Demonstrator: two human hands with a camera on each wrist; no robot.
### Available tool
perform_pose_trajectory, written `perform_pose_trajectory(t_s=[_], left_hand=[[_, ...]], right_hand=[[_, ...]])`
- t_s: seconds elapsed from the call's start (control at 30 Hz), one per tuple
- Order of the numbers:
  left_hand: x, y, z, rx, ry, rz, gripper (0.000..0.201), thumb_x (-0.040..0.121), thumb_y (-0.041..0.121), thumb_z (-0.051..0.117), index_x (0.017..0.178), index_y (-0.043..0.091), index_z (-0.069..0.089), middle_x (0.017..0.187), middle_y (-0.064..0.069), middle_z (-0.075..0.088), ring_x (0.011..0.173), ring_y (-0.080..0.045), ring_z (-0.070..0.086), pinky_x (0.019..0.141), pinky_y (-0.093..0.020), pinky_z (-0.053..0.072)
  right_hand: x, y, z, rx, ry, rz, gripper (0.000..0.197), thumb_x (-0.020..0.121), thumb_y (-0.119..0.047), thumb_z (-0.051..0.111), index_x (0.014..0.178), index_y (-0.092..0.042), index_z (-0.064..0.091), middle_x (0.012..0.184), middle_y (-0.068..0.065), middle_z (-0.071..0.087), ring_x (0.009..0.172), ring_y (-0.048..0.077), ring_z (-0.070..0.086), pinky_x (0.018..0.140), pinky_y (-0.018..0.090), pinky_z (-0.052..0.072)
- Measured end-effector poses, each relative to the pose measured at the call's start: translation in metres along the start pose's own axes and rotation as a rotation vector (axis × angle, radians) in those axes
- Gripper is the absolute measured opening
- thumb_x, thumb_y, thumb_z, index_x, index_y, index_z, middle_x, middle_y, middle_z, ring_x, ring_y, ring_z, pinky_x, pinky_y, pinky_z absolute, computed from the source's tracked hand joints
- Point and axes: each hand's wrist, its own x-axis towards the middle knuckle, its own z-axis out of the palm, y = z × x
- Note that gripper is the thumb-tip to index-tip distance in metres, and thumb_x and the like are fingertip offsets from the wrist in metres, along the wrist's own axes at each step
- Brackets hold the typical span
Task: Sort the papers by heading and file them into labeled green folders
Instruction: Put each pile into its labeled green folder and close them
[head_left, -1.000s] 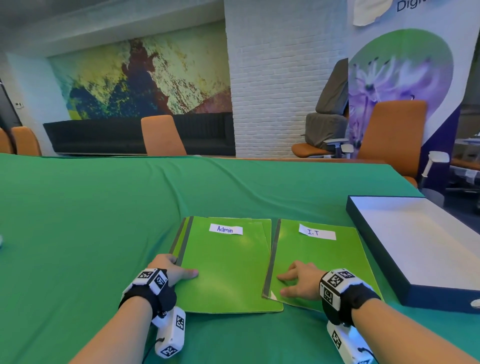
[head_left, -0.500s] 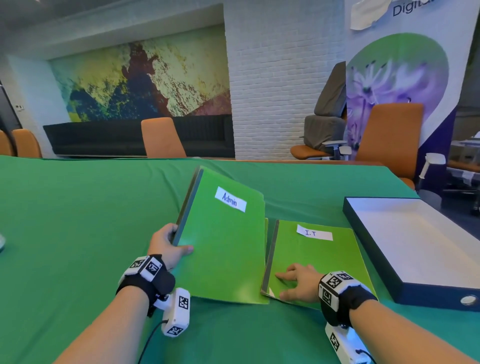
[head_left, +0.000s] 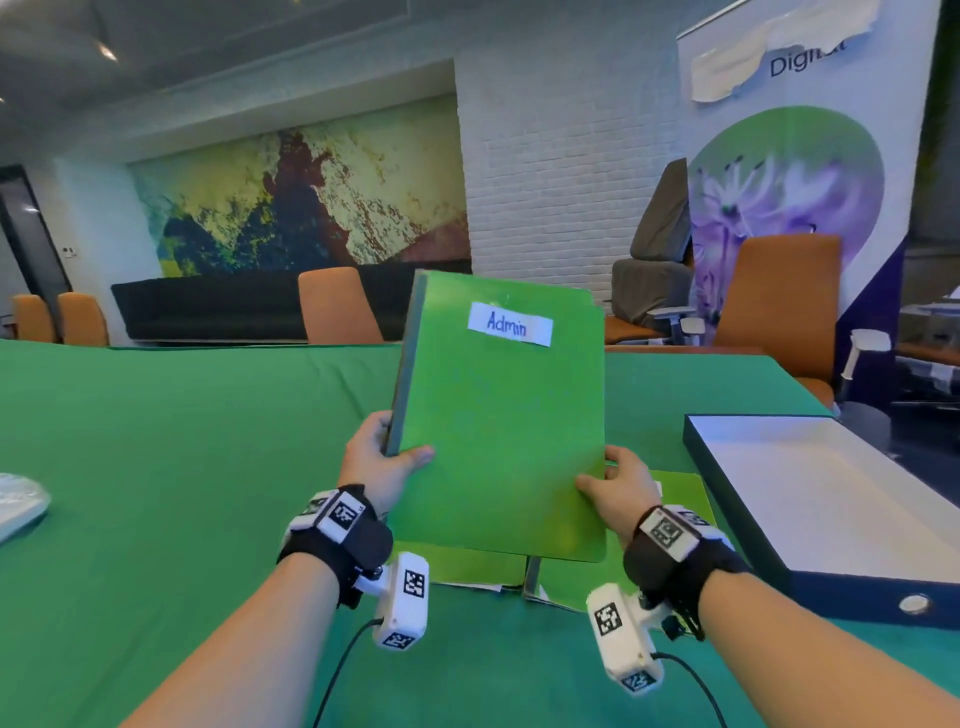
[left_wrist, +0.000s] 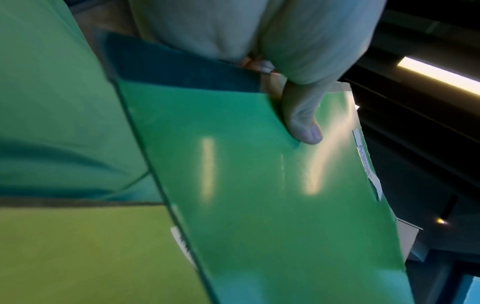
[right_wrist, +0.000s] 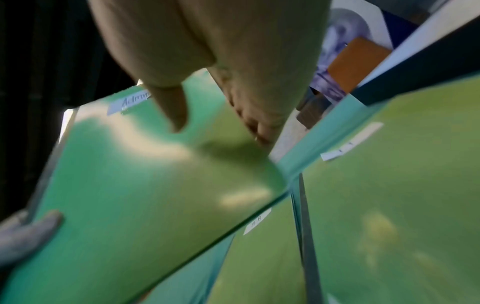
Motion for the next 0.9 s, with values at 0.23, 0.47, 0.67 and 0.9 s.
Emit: perform_pose_trajectory(t_s=[0.23,0.47,0.67,0.9], left_hand=[[0.003,-0.065,0.066,0.319,-0.307,-0.352,0.053,0.09,0.025,0.059,0.135,0.009,0.036,0.085,-0.002,0.053,0.07,-0.018,0.052,0.06,-0.027,0.044],[0.019,-0.133,0.034,1.119,-0.259,-0.56,0.077,0.066,0.063,0.063,0.127,0.019,0.044,0.132,-0.01,0.047,0.121,-0.031,0.044,0.1,-0.04,0.041],[0.034,-0.137,0.029,1.102,-0.289,-0.685,0.095,0.039,0.068,0.077,0.111,0.012,0.051,0.117,-0.011,0.059,0.105,-0.031,0.057,0.089,-0.037,0.05],[0.038,-0.103,0.01,0.755,-0.052,-0.586,0.019,0.08,0.012,0.066,0.079,0.0,0.052,0.073,-0.014,0.055,0.062,-0.026,0.054,0.066,-0.036,0.051]], right_hand=[[0.013,0.07,-0.045,-0.093,0.175,0.16,0.042,0.083,0.009,0.055,0.125,0.003,0.05,0.115,0.02,0.061,0.095,0.029,0.06,0.083,0.035,0.05],[0.032,0.112,-0.047,-0.399,0.028,0.369,0.053,0.084,0.008,0.05,0.136,0.003,0.04,0.121,0.02,0.056,0.107,0.031,0.057,0.091,0.033,0.047],[0.041,0.124,-0.04,-0.473,-0.04,0.327,0.061,0.082,0.005,0.052,0.14,-0.012,0.042,0.127,0.012,0.054,0.088,0.021,0.055,0.062,0.023,0.047],[0.036,0.115,-0.036,-0.7,-0.084,0.356,0.04,0.084,-0.007,0.052,0.124,-0.011,0.055,0.121,0.009,0.058,0.103,0.023,0.058,0.091,0.036,0.052]])
